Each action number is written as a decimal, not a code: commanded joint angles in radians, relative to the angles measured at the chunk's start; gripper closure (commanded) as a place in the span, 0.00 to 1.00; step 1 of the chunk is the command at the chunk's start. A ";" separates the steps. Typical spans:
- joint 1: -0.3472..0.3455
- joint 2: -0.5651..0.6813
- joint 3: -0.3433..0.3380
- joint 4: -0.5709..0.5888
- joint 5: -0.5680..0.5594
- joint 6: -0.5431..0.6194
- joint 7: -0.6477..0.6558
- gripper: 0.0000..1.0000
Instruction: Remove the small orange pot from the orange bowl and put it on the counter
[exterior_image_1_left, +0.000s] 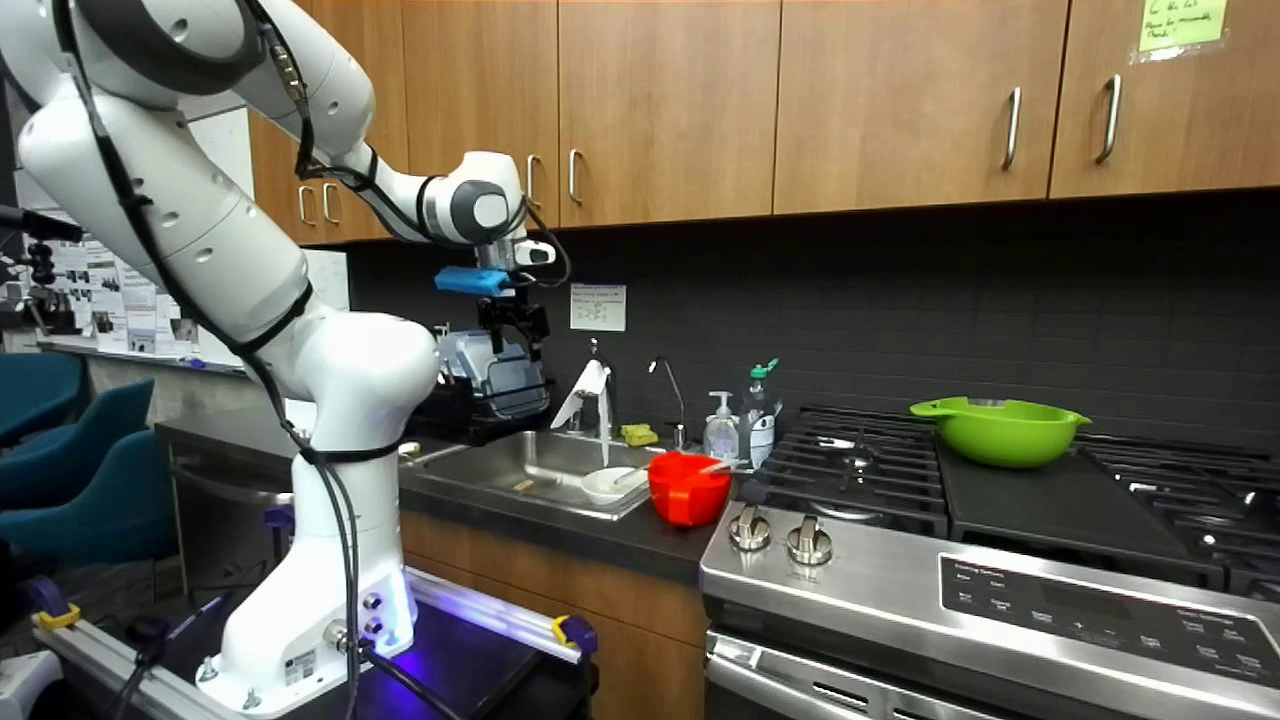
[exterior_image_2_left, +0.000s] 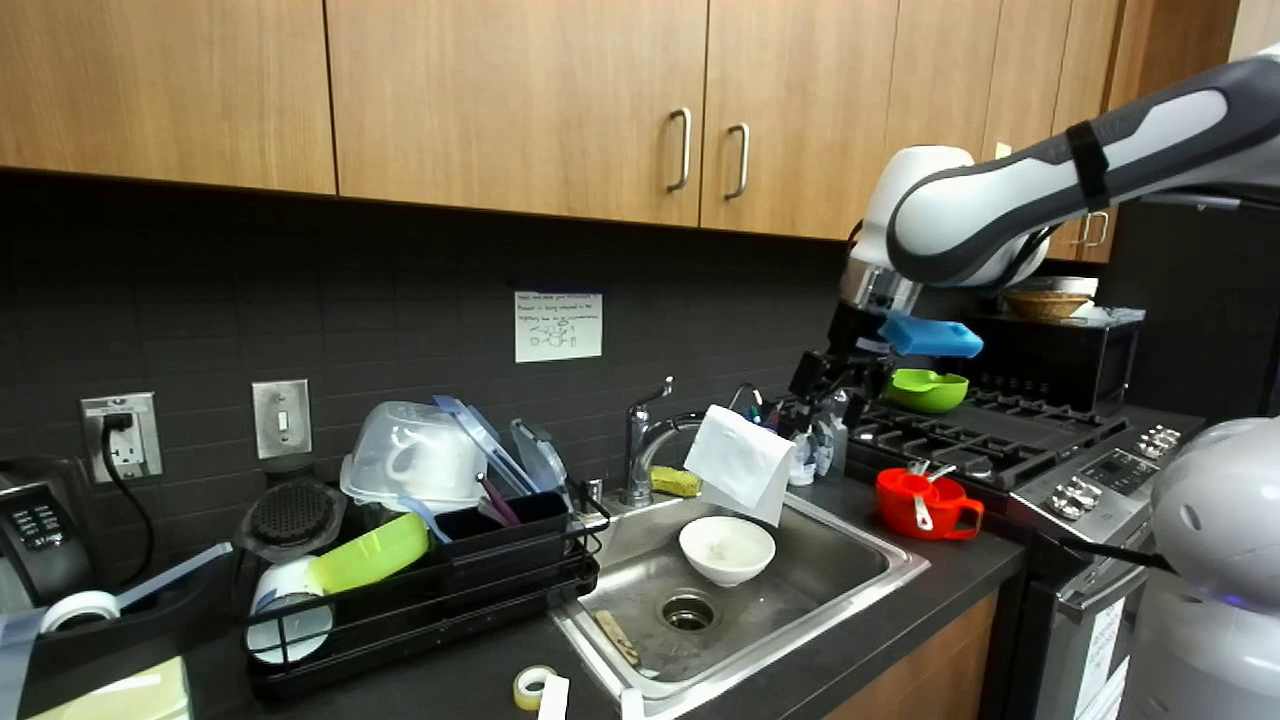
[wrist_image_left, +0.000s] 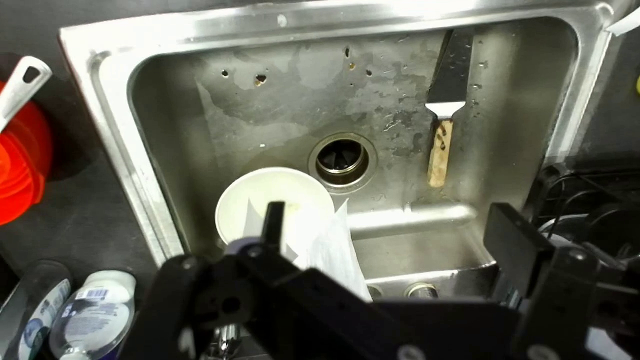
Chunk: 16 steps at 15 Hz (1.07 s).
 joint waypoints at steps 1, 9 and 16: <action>-0.003 -0.007 0.080 0.005 0.029 -0.012 0.146 0.00; -0.050 -0.155 0.207 0.016 0.010 -0.249 0.453 0.00; -0.111 -0.147 0.221 0.027 0.019 -0.242 0.613 0.00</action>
